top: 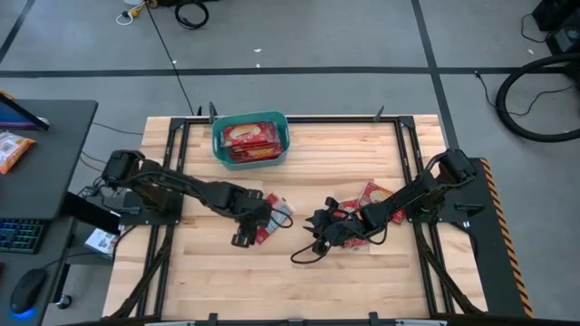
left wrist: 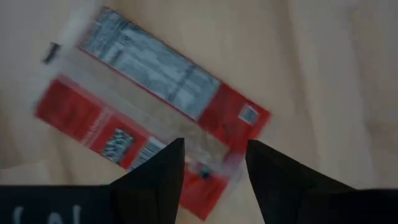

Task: Sort popcorn bags into baskets
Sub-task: Put the red popcorn bag into the green bin

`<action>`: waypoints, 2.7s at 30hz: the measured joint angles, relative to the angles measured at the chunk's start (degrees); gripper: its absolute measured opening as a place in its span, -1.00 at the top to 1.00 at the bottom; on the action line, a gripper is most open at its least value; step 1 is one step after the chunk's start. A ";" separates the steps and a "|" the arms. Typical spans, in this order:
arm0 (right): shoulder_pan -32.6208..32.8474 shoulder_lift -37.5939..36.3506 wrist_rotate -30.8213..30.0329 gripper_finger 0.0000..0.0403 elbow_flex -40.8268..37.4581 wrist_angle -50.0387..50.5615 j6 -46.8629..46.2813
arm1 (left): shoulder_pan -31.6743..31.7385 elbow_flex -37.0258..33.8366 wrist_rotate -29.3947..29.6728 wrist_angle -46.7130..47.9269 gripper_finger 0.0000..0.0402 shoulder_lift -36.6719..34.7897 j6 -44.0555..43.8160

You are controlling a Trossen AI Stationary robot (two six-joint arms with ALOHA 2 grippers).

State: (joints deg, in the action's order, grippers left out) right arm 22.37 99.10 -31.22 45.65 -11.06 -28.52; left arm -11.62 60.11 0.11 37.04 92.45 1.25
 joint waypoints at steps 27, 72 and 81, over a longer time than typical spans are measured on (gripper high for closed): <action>0.77 8.50 4.38 0.40 7.10 -4.95 10.43 | 10.71 -14.33 -13.97 -11.28 0.12 0.86 -0.72; -7.54 13.59 4.13 0.40 15.34 16.98 4.27 | -1.13 -13.94 25.19 -37.29 0.12 8.86 63.96; -7.50 14.35 6.26 0.40 15.34 14.64 6.61 | -2.07 -13.96 23.63 -38.05 0.36 8.86 63.76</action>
State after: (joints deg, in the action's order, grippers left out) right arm 14.87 113.45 -24.96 60.99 3.59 -21.92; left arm -13.69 46.15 23.75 -1.01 101.32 65.00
